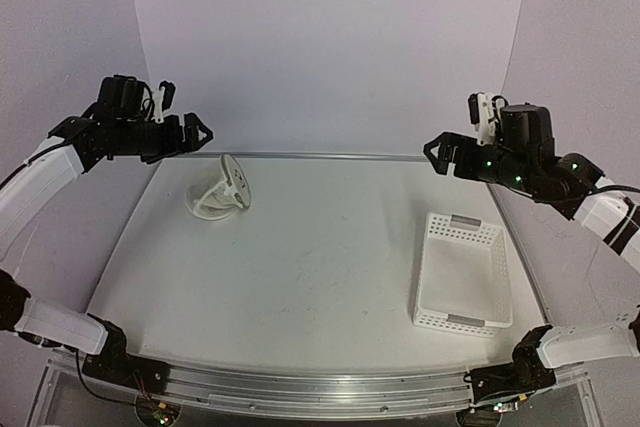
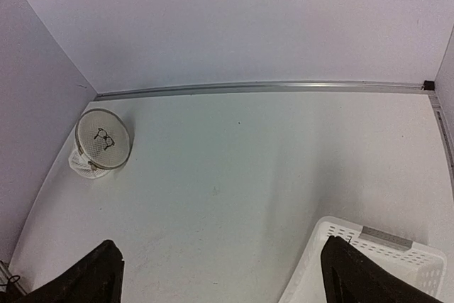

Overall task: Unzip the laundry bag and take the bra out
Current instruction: Pick up the laundry bag at the center of the board.

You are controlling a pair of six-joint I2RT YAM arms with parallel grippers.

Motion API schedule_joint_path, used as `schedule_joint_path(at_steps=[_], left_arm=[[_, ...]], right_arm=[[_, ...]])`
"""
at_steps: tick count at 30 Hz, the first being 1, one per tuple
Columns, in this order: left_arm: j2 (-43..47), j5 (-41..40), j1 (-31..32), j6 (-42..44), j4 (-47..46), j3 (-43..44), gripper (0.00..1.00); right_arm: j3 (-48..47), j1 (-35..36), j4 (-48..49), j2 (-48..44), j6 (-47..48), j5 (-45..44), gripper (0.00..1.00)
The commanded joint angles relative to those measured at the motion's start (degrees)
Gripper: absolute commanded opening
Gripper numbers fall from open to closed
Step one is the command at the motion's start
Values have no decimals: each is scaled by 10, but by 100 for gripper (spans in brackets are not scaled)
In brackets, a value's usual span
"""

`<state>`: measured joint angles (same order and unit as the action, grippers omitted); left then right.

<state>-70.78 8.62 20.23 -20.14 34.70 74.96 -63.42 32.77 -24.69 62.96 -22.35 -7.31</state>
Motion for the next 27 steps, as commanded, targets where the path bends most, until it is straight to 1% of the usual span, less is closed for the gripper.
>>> schedule_joint_path(at_steps=[1, 8, 15, 21, 27], left_arm=[[-30, 4, 3, -11, 1, 65, 98], [-98, -24, 3, -21, 2, 120, 98], [-178, -52, 3, -18, 10, 166, 97], [-234, -65, 2, -27, 17, 191, 94], [-290, -71, 2, -16, 28, 213, 90]], right_arm=[[-31, 5, -26, -24, -24, -58, 98], [-22, 6, -35, -68, -14, -73, 98], [-10, 6, -33, -95, 2, -52, 98], [-4, 6, -33, -108, -2, -54, 98], [-6, 6, -40, -115, -3, -66, 98]])
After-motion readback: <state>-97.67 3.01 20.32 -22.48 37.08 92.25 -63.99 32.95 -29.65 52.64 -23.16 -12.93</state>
